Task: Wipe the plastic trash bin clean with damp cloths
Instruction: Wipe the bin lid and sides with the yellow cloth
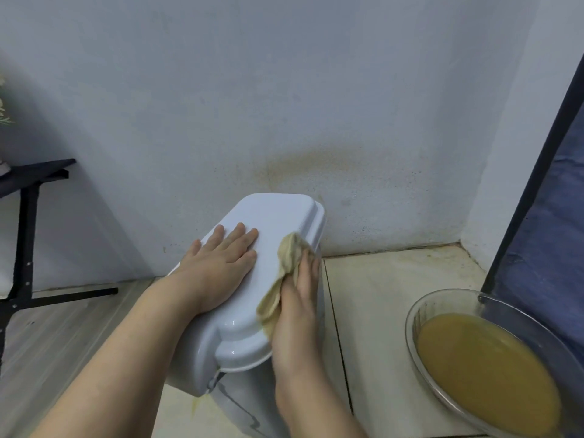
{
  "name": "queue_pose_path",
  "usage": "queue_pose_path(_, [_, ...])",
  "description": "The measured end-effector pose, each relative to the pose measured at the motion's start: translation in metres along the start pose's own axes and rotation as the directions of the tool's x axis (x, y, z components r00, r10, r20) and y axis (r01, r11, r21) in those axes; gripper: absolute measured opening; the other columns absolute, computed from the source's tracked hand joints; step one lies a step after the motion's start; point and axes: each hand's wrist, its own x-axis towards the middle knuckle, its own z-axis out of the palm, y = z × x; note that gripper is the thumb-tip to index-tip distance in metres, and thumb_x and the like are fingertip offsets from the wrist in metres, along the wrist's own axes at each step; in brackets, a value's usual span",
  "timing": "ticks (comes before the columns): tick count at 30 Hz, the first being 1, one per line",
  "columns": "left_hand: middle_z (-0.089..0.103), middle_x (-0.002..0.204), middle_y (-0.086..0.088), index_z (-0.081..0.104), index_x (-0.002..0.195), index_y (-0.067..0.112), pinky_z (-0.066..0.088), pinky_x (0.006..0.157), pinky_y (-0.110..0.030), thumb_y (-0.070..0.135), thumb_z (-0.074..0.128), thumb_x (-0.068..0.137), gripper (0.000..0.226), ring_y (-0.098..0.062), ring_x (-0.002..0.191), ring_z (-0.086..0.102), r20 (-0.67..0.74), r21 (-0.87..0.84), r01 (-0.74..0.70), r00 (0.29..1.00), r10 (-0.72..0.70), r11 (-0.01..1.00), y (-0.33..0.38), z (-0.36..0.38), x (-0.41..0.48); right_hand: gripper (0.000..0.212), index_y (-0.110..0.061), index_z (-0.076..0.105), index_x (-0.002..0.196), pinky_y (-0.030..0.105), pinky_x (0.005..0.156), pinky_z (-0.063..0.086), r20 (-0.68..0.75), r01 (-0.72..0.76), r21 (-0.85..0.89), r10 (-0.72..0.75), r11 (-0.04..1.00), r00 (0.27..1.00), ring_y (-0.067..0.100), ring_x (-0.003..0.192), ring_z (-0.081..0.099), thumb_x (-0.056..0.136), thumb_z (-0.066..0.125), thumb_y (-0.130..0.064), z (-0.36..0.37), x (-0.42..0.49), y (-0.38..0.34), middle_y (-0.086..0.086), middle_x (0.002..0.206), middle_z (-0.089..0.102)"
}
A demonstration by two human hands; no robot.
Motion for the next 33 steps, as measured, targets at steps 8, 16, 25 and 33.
queue_pose_path(8, [-0.014, 0.155, 0.019, -0.005, 0.145, 0.043, -0.010, 0.117, -0.035, 0.041, 0.013, 0.100, 0.049, -0.006, 0.143, -0.017, 0.013, 0.010, -0.047, 0.999, 0.047, 0.999, -0.004, -0.001, -0.001, 0.048, -0.021, 0.022, 0.149, 0.035, 0.119, 0.003, -0.019, -0.016, -0.244, 0.011, 0.970, 1.000, 0.007, 0.145, -0.004, 0.102, 0.029, -0.019, -0.015, 0.113, -0.024, -0.003, 0.160, 0.003])
queue_pose_path(16, [-0.010, 0.156, 0.019, 0.000, 0.147, 0.040, -0.009, 0.117, -0.035, 0.040, 0.016, 0.100, 0.049, -0.005, 0.143, -0.015, -0.024, -0.035, -0.021, 1.000, 0.020, 0.999, -0.001, 0.002, 0.000, 0.048, -0.051, 0.020, 0.142, 0.028, 0.115, 0.000, 0.079, 0.087, -0.301, -0.066, 0.950, 0.995, -0.028, 0.126, -0.009, 0.094, 0.028, -0.046, -0.012, 0.017, 0.007, -0.031, 0.153, -0.001])
queue_pose_path(25, [-0.011, 0.157, 0.017, 0.002, 0.148, 0.038, -0.011, 0.117, -0.034, 0.039, 0.016, 0.100, 0.050, -0.004, 0.142, -0.017, -0.040, -0.058, -0.064, 0.997, 0.062, 0.996, -0.005, 0.003, -0.003, 0.050, -0.029, 0.021, 0.147, 0.060, 0.111, 0.008, 0.333, 0.327, -0.943, 0.173, 0.067, 0.927, 0.026, 0.145, -0.004, 0.098, 0.022, -0.022, 0.016, 0.144, -0.055, -0.004, 0.158, 0.008])
queue_pose_path(33, [-0.016, 0.157, 0.010, -0.001, 0.149, 0.036, -0.017, 0.115, -0.040, 0.057, 0.016, 0.095, 0.060, -0.010, 0.141, -0.024, -0.068, 0.074, 0.091, 0.994, -0.087, 0.993, -0.048, -0.011, -0.007, 0.047, -0.032, 0.024, 0.145, 0.044, 0.115, 0.015, 0.360, 0.361, -0.933, 0.068, 0.000, 0.931, 0.017, 0.143, 0.011, 0.099, 0.015, -0.035, -0.024, 0.127, -0.051, -0.010, 0.157, 0.013])
